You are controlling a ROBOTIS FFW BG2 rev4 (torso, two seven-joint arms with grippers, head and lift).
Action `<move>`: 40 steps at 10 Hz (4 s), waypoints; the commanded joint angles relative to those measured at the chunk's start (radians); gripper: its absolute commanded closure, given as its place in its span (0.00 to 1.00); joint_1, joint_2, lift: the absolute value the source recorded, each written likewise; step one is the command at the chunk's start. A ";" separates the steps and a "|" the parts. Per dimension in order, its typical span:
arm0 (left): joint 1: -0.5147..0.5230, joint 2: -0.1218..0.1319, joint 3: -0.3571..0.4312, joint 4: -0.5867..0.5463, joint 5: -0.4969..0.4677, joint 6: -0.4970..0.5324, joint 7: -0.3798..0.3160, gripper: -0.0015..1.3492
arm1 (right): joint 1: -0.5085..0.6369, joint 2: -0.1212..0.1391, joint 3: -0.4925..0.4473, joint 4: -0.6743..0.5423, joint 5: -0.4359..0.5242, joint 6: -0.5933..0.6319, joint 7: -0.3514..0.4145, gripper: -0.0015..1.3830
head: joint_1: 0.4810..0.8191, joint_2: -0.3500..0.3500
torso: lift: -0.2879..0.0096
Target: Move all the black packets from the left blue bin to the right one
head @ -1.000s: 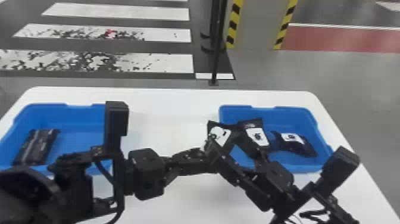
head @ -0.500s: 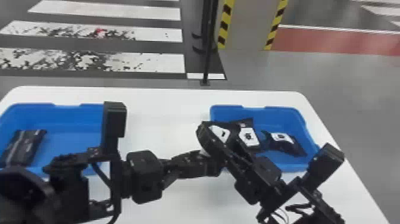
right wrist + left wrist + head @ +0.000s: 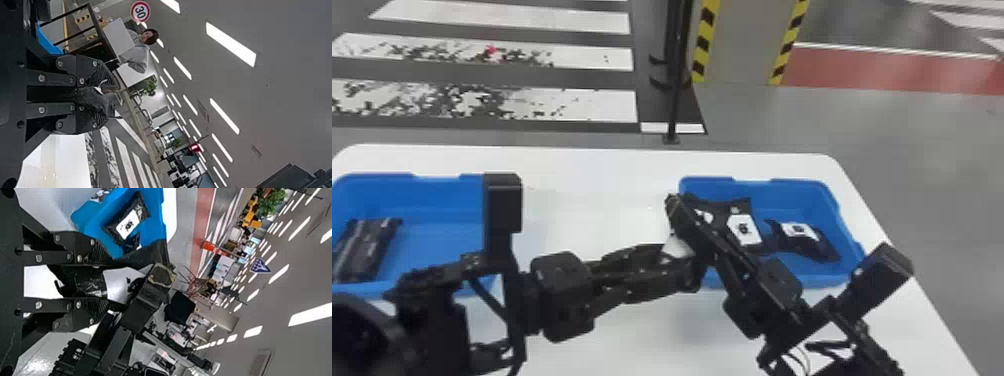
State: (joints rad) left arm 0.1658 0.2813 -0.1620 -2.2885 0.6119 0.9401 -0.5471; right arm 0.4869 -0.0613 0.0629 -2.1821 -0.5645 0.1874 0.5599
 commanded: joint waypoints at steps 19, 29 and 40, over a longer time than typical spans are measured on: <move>0.251 -0.085 0.531 -0.101 -0.165 -0.135 0.029 0.12 | -0.023 0.011 -0.276 0.075 0.291 -0.067 -0.147 0.09 | 0.63 0.34 | 0.35; -0.058 -0.034 0.655 0.218 -0.466 0.093 0.099 0.12 | 0.308 0.062 -0.260 -0.119 0.243 -0.062 -0.181 0.09 | 0.63 0.86 | 0.35; -0.362 0.016 0.487 0.635 -0.608 0.309 0.164 0.19 | 0.306 0.062 -0.258 -0.112 0.206 -0.030 -0.172 0.09 | 0.63 0.90 | 0.35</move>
State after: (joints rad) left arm -0.1886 0.2922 0.3352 -1.6667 0.0047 1.2493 -0.3834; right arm 0.7927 0.0000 -0.1954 -2.2938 -0.3579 0.1547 0.3878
